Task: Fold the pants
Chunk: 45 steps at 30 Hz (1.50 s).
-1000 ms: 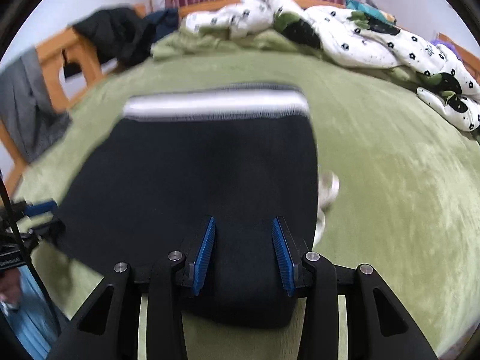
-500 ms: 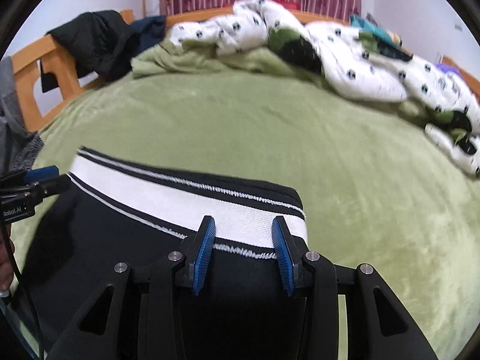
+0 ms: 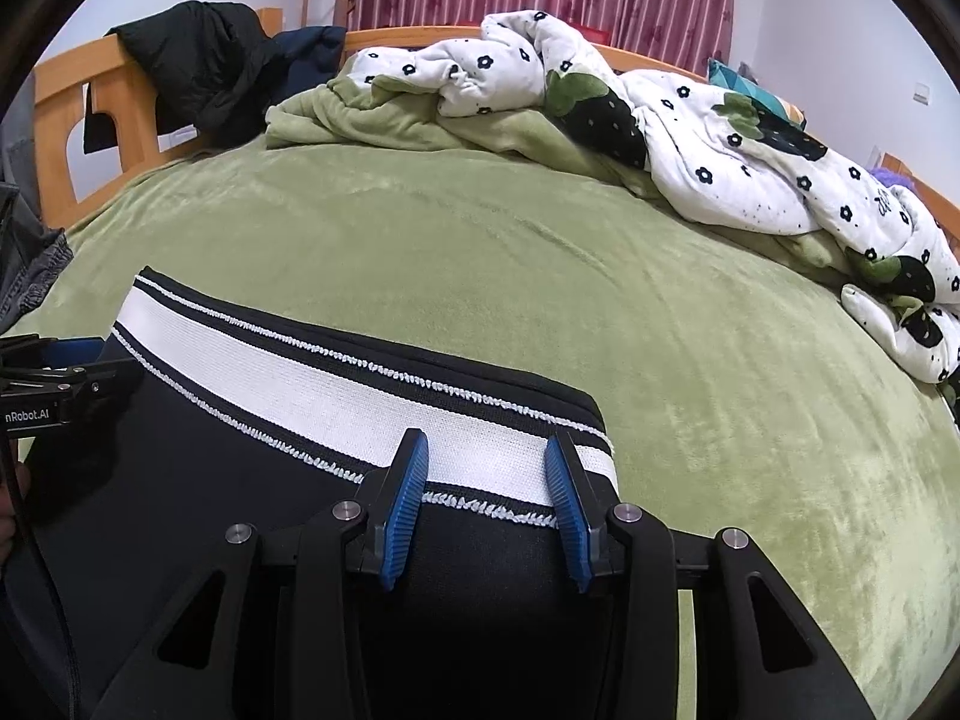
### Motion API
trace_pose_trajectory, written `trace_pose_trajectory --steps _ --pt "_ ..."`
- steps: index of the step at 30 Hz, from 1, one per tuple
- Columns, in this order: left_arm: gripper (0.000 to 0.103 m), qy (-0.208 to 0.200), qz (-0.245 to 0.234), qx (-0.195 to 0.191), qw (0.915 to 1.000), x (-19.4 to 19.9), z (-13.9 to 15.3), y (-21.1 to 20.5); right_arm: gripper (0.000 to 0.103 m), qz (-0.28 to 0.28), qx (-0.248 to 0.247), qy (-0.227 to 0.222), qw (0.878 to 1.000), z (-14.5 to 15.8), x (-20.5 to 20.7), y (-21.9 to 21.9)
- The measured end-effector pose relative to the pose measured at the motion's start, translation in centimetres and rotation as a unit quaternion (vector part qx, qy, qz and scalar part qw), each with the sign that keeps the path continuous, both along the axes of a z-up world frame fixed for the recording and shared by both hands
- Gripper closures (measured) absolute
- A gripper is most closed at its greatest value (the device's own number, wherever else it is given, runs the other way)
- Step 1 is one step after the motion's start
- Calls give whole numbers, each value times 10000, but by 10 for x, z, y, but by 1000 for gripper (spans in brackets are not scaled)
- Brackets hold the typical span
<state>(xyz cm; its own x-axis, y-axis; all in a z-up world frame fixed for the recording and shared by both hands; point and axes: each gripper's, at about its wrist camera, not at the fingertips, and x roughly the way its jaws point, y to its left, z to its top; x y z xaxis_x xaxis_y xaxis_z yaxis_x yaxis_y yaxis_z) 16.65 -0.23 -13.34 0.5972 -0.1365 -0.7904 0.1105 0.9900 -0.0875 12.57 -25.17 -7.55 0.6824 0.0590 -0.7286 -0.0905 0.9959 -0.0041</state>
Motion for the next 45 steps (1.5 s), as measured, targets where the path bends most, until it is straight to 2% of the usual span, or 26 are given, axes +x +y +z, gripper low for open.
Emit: trace_pose_trajectory --steps 9,13,15,16,19,24,28,31,34,36,38,40,42,45 --pt "32 35 -37 11 10000 1 1 2 62 -11 63 -48 10000 -2 -2 1" --pt "32 219 -158 -32 9996 -8 3 5 62 26 87 96 9999 4 -5 -1" --pt "32 353 -361 -58 9987 -26 4 7 62 21 299 196 9994 12 -12 -7" --pt "32 345 -424 -20 9985 -34 5 6 62 35 553 220 9982 17 -23 -13" --pt "32 154 -597 247 9978 -71 8 5 62 -37 928 270 9953 26 -52 -20" --pt "31 224 -483 -289 9982 -142 5 26 62 -175 905 583 9940 18 -101 -12" --pt "31 583 -486 -477 9960 -179 -5 38 62 -251 654 872 9937 6 -137 -1" --pt "33 443 -399 -420 9973 -194 13 40 62 -205 682 858 9938 18 -164 4" --pt "33 71 -318 -556 9979 -210 47 41 62 -345 873 663 9934 41 -188 1" --pt "33 -133 -282 -430 9986 -222 68 38 62 -433 994 533 9927 56 -203 -3" --pt "32 -303 -245 -327 9987 -234 85 34 53 -562 1065 374 9920 76 -221 -6" --pt "31 -417 -249 -342 9982 -243 98 32 48 -539 976 242 9935 91 -234 -6" --pt "31 -530 -224 -316 9978 -254 109 29 46 -543 754 21 9957 112 -249 -2" --pt "29 -739 -85 -173 9971 -268 116 26 45 -543 703 -82 9960 131 -260 -1"
